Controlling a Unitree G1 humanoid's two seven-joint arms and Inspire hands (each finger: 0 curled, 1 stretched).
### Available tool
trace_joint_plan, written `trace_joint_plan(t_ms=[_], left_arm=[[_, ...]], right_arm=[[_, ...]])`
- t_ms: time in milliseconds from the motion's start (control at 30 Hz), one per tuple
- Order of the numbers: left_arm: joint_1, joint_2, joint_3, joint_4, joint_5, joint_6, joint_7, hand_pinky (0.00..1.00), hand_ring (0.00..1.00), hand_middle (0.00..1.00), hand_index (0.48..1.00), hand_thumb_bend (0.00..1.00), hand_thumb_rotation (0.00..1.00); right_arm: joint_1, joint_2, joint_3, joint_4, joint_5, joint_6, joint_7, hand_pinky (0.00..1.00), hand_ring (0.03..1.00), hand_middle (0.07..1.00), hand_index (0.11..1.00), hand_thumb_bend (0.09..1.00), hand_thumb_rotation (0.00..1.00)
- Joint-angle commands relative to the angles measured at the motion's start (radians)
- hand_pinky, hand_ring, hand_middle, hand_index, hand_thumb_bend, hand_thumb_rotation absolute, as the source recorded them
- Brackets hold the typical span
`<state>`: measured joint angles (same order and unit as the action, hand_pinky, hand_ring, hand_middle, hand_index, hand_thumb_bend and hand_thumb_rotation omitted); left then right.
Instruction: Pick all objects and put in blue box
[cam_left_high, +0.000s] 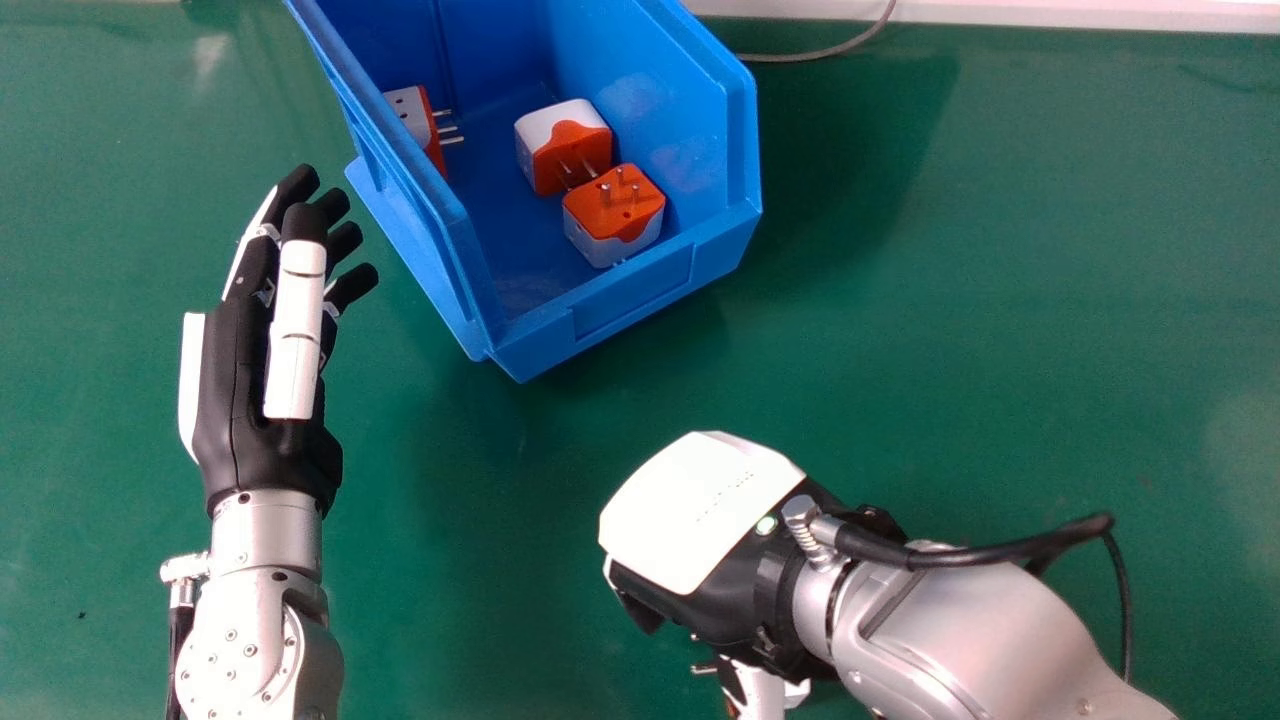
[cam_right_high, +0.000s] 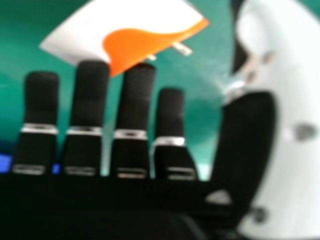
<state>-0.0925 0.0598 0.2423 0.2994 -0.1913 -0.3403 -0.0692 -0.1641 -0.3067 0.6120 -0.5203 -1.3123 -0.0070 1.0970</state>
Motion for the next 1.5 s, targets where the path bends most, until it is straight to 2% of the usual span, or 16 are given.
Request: trace_joint_plan(t_ms=[0,67,133,200,267,400,500,633,800,933,1133,1233,1267,1433,1467], left_arm=[[-0.004,0.007,-0.003,-0.010,0.012,-0.030,-0.001,0.81,0.86,0.86,0.867,0.65,0.79],[-0.002,0.005,-0.004,-0.013,0.010,-0.028,-0.004,0.81,0.86,0.86,0.866,0.64,0.79],[0.000,0.001,-0.004,-0.022,0.000,-0.018,-0.008,0.81,0.86,0.86,0.866,0.64,0.79],[0.000,0.001,-0.006,-0.027,-0.001,-0.012,-0.009,0.81,0.85,0.86,0.863,0.65,0.79],[-0.001,0.001,-0.008,-0.028,0.001,-0.011,-0.007,0.81,0.85,0.86,0.862,0.65,0.78],[-0.008,0.003,-0.008,-0.015,0.008,-0.019,-0.003,0.81,0.85,0.86,0.863,0.66,0.78],[-0.011,0.001,-0.008,-0.013,0.008,-0.021,-0.002,0.81,0.85,0.86,0.863,0.66,0.78],[-0.010,0.006,-0.010,-0.007,0.020,-0.027,0.001,0.81,0.85,0.86,0.864,0.66,0.78],[-0.012,0.006,-0.003,0.007,0.010,-0.036,-0.012,0.82,0.86,0.87,0.870,0.65,0.79],[-0.014,0.005,-0.002,0.010,0.016,-0.039,-0.007,0.82,0.86,0.87,0.871,0.65,0.79],[-0.015,0.005,-0.002,0.010,0.010,-0.037,-0.013,0.82,0.86,0.87,0.871,0.65,0.79],[-0.015,0.005,-0.002,0.011,0.017,-0.038,-0.010,0.82,0.86,0.87,0.871,0.65,0.79],[-0.015,0.005,-0.002,0.012,0.017,-0.040,-0.011,0.82,0.86,0.87,0.871,0.65,0.79],[-0.015,0.001,-0.004,0.010,0.018,-0.044,-0.009,0.82,0.86,0.87,0.871,0.65,0.79],[-0.015,0.000,-0.005,0.010,0.018,-0.044,-0.009,0.82,0.86,0.87,0.870,0.65,0.79]], right_arm=[[0.001,-0.003,-0.014,0.002,-0.001,0.002,0.005,0.75,0.861,0.880,0.880,0.825,0.19],[0.004,-0.002,-0.020,0.004,0.006,0.004,0.000,0.80,0.911,0.924,0.923,0.849,0.21],[0.011,-0.005,-0.028,0.009,0.014,0.005,-0.012,0.80,0.911,0.924,0.923,0.849,0.21],[0.017,-0.007,-0.035,0.015,0.020,0.007,-0.022,0.82,0.929,0.939,0.939,0.855,0.22],[0.019,-0.013,-0.041,0.023,0.023,0.007,-0.029,0.83,0.943,0.951,0.951,0.859,0.23],[0.027,-0.024,-0.052,0.034,0.028,0.005,-0.056,0.85,0.964,0.969,0.969,0.860,0.24],[0.029,-0.024,-0.054,0.039,0.028,0.004,-0.068,0.86,0.971,0.975,0.975,0.859,0.25],[0.025,-0.024,-0.051,0.039,0.021,0.001,-0.069,0.87,0.982,0.984,0.984,0.852,0.26],[0.027,-0.024,-0.053,0.033,0.015,0.002,-0.074,0.88,0.991,0.992,0.992,0.854,0.27],[0.027,-0.022,-0.055,0.032,0.013,0.002,-0.079,0.88,0.993,0.994,0.994,0.850,0.27],[0.030,-0.022,-0.064,0.029,0.009,0.006,-0.109,0.88,0.996,0.996,0.996,0.839,0.26],[0.030,-0.024,-0.071,0.030,0.011,0.008,-0.116,0.88,0.996,0.996,0.996,0.839,0.26],[0.029,-0.024,-0.074,0.031,0.012,0.009,-0.118,0.88,0.997,0.997,0.997,0.826,0.23],[0.016,-0.032,-0.091,0.037,0.017,0.007,-0.126,0.88,0.997,0.997,0.997,0.826,0.23],[0.014,-0.035,-0.095,0.038,0.018,0.006,-0.133,0.88,0.997,0.998,0.997,0.812,0.20]])
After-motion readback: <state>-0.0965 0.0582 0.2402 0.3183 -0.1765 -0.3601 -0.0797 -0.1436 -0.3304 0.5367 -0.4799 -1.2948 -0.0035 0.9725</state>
